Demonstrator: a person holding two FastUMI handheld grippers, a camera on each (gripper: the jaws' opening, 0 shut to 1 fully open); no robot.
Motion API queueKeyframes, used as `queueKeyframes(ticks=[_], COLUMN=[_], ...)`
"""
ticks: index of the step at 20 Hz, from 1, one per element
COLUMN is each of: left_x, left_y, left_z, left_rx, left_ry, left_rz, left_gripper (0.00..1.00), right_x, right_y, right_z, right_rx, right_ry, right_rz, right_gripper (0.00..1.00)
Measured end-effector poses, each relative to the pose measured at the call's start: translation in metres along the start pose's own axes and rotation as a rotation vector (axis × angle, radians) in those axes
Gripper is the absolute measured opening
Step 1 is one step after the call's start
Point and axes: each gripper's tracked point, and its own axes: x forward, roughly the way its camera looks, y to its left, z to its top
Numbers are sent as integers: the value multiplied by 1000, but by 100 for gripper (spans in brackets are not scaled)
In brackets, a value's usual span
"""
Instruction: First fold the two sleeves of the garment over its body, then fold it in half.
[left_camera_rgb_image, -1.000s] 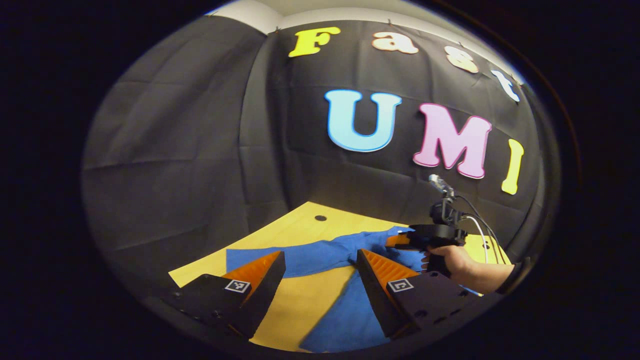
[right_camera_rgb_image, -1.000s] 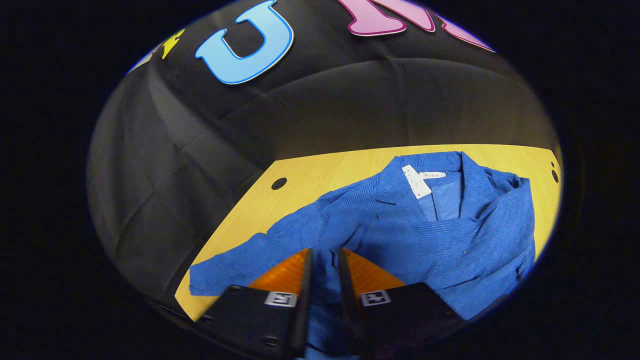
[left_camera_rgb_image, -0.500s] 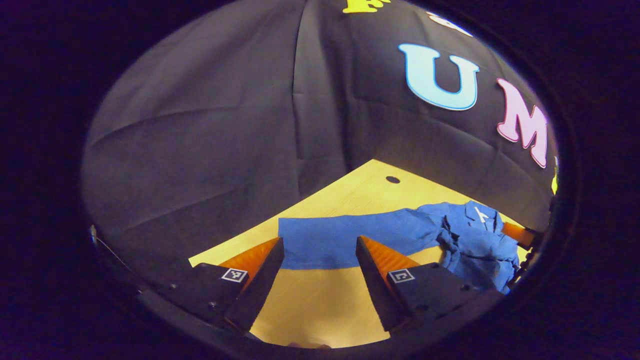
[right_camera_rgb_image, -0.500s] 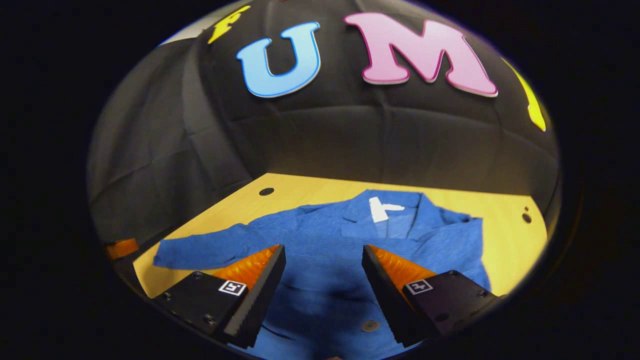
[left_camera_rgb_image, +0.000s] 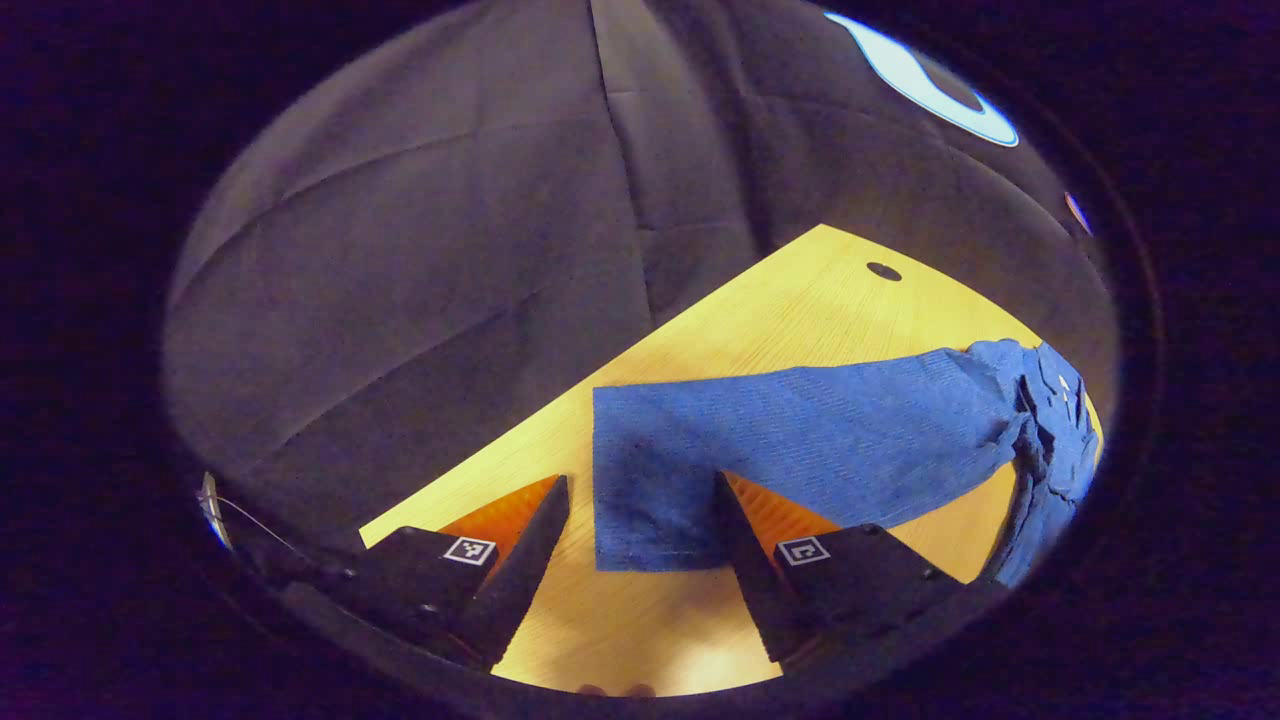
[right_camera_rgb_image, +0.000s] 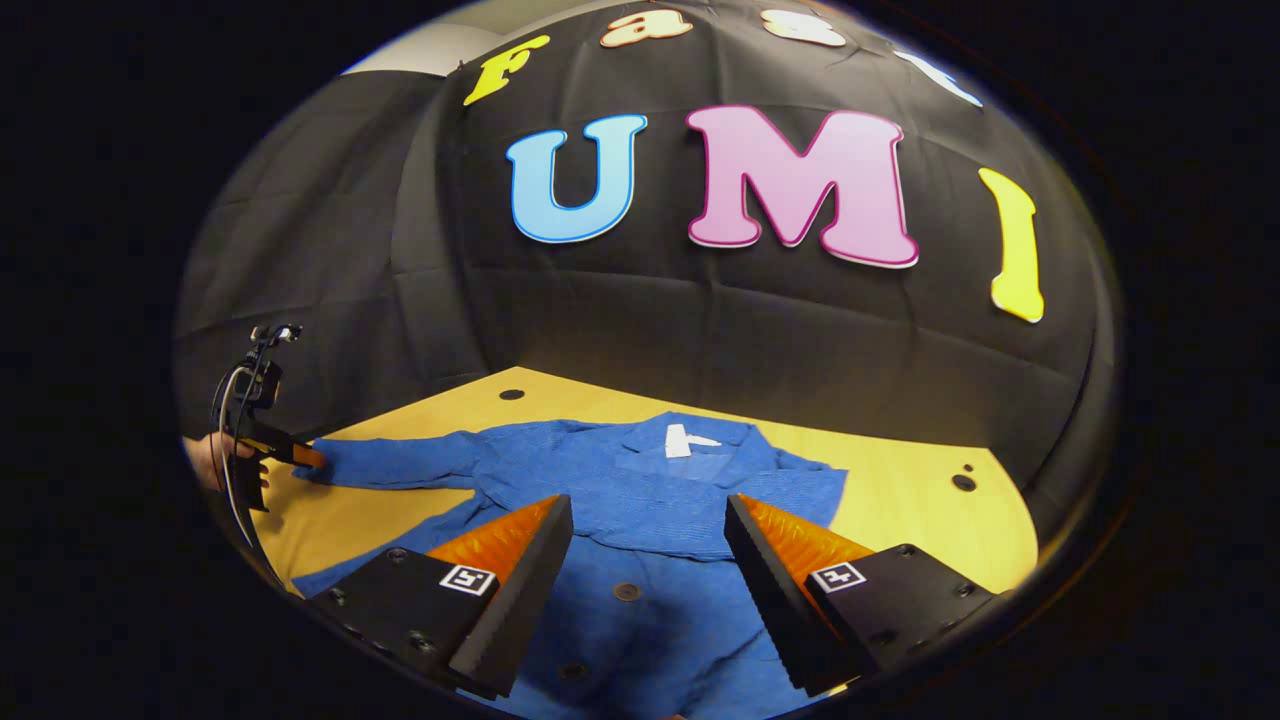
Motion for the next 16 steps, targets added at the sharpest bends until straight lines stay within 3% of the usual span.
queueKeyframes(ticks=[5, 8, 10, 13, 16], left_x=[0, -3, 1, 1, 3], left_y=[5, 1, -11, -25, -28], left_z=[0, 3, 3, 3, 4], left_rx=[-45, -10, -17, -39, -78], left_ry=[40, 39, 27, 12, 2], left_rz=[-41, -96, -127, -193, -205], left_gripper=[84, 60, 22, 0, 0], right_x=[-23, -27, -25, -25, -26], right_y=[-8, -6, -1, -1, -13], right_z=[-25, -33, -43, -49, -49], right_rx=[11, 15, 39, 64, 66], right_ry=[112, 122, 146, 165, 167], right_rz=[20, 18, 28, 28, 0], right_gripper=[98, 98, 98, 98, 98])
